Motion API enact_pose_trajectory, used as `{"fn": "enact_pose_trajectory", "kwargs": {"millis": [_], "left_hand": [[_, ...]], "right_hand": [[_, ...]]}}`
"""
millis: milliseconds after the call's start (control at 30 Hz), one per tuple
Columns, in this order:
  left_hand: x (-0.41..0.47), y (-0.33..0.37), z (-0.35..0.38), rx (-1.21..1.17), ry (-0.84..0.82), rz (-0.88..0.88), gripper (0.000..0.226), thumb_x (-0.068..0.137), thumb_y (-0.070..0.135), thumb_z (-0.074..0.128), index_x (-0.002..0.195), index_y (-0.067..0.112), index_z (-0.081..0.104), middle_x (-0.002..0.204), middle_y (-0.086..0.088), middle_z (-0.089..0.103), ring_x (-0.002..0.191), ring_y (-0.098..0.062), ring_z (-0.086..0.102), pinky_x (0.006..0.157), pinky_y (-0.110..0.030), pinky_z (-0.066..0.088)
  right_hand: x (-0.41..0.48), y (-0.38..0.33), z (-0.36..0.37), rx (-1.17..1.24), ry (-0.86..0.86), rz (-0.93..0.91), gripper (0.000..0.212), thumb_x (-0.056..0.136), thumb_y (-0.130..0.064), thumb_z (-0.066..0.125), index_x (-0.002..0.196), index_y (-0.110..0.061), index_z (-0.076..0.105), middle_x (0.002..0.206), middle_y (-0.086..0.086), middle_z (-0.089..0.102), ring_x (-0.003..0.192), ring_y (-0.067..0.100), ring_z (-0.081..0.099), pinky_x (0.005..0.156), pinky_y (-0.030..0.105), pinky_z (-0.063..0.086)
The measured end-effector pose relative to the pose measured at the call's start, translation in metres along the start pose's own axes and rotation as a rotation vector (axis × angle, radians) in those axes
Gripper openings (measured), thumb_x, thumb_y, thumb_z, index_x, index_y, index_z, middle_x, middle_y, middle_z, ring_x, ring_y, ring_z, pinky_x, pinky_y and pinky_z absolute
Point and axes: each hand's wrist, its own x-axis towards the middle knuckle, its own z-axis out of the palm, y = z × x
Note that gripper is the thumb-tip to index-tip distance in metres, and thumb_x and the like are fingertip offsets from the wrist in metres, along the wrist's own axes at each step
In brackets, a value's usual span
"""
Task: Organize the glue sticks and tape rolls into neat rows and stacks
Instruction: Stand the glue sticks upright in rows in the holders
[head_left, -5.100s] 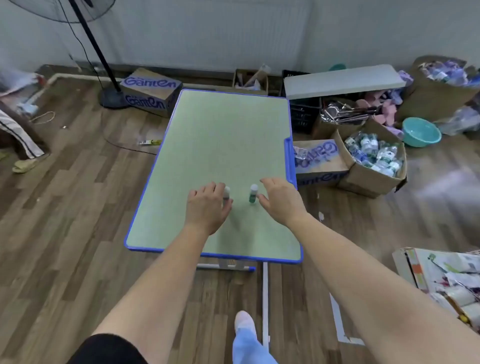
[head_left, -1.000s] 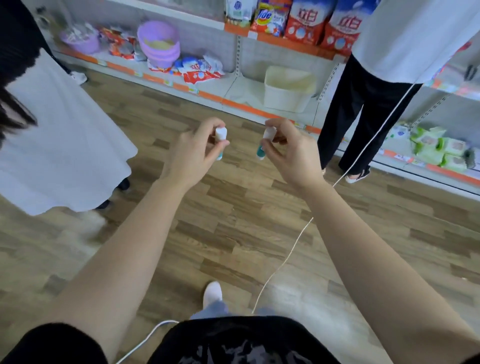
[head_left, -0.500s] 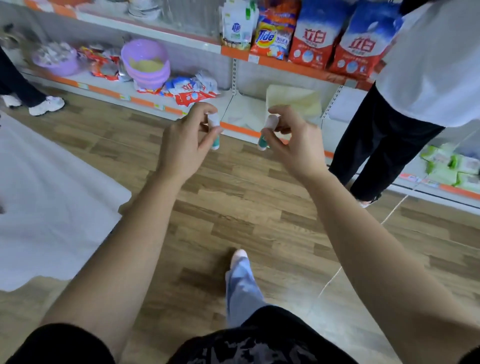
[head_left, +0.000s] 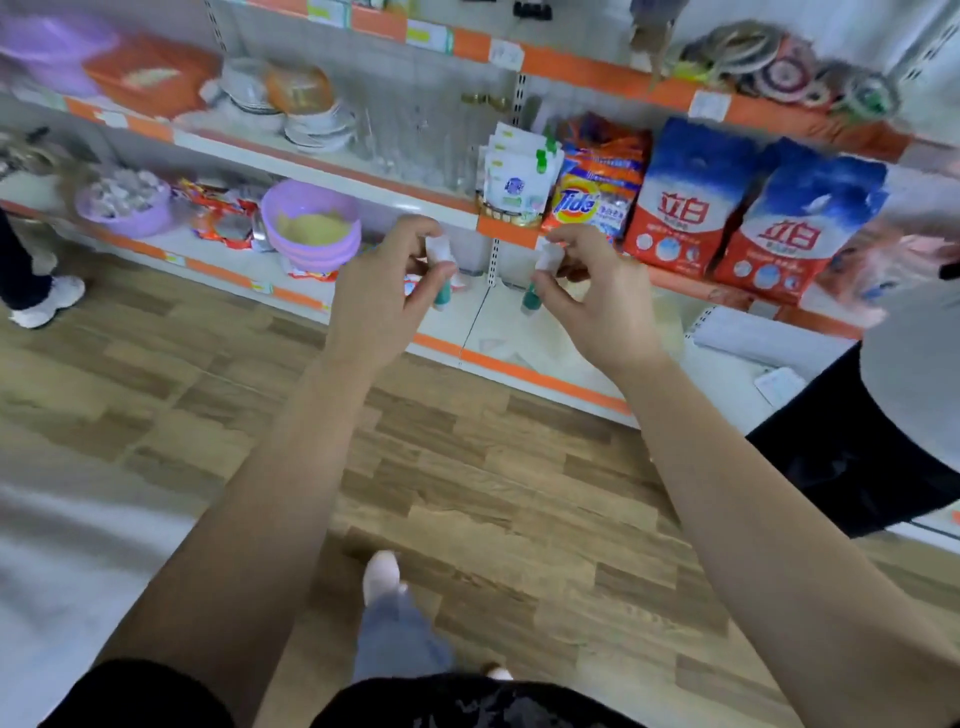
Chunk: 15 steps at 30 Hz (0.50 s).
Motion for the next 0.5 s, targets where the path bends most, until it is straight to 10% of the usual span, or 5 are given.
{"fn": "enact_pose_trajectory", "kwargs": {"millis": [333,500], "left_hand": [[0.176,-0.159,-0.045,-0.002,-0.041,0.072,0.041,0.09,0.042,0.054,0.116,0.012,0.057,0.091,0.008,0.069,0.08,-0.013,0.069,0.073,-0.033,0.053],[0.25,-0.226,-0.05,0.017,-0.081,0.084,0.031,0.093,0.028,0.062,0.119,0.011,0.056,0.092,0.005,0.071,0.086,-0.009,0.068,0.072,-0.03,0.049]], "right_hand": [[0.184,-0.013,0.149,0.002,0.085,0.005,0.032,0.085,-0.017,0.069,0.114,-0.006,0.062,0.079,-0.007,0.062,0.078,0.01,0.062,0.073,0.02,0.046],[0.261,-0.011,0.204,0.007,0.054,0.024,0.031,0.087,-0.024,0.064,0.114,-0.01,0.061,0.083,0.002,0.07,0.078,0.016,0.066,0.077,0.038,0.055]]}}
